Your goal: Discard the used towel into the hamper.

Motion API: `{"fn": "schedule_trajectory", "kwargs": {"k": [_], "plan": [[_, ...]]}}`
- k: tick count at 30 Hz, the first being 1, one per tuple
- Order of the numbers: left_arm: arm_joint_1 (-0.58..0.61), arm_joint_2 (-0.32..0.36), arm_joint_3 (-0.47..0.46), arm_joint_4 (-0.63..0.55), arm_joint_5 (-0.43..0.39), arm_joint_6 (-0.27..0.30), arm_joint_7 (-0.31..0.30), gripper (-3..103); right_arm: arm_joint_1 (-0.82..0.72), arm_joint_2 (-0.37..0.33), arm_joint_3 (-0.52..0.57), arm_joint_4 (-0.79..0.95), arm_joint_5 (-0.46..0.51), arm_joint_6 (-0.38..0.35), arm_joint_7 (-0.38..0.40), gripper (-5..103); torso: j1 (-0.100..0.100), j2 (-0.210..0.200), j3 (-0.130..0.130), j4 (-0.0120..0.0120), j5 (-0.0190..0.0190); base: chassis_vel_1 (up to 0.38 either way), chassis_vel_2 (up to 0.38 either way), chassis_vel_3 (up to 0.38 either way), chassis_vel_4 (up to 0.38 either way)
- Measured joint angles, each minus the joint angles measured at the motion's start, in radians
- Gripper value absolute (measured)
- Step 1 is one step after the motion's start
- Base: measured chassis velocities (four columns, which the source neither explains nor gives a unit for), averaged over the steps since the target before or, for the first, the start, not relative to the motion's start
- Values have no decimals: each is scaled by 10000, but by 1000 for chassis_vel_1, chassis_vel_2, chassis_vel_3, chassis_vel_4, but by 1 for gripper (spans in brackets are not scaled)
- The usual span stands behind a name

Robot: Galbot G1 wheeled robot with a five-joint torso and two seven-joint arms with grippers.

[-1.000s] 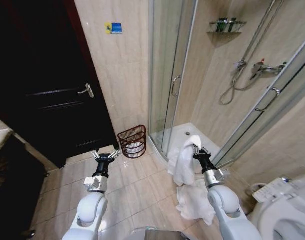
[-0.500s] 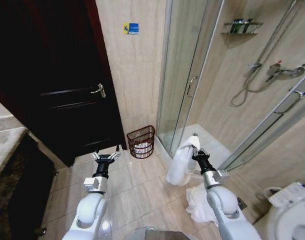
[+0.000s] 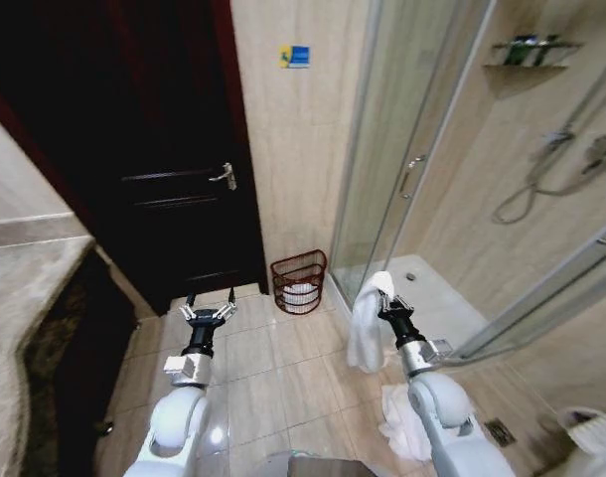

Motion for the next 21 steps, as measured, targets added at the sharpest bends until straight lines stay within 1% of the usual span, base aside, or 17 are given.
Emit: {"fn": "schedule_trajectory", "kwargs": {"k": [3,12,21], "plan": [[18,-5,-27,20,4,-106,4,100,-6,2,23,-2,7,35,-19,3,0,0,0,-5,1,0,0,0,0],[45,-21,25,11,4,-117,34,100,-41,34,68,-19,4,68,-30,3,-3,1,-1,-4,1,0,0,0,0],[-97,59,43,48,-27,-41,43,100,-24,100,65,-48,-68,69,-44,3,1,0,0,-2,2,-90,78,79,-67]]}}
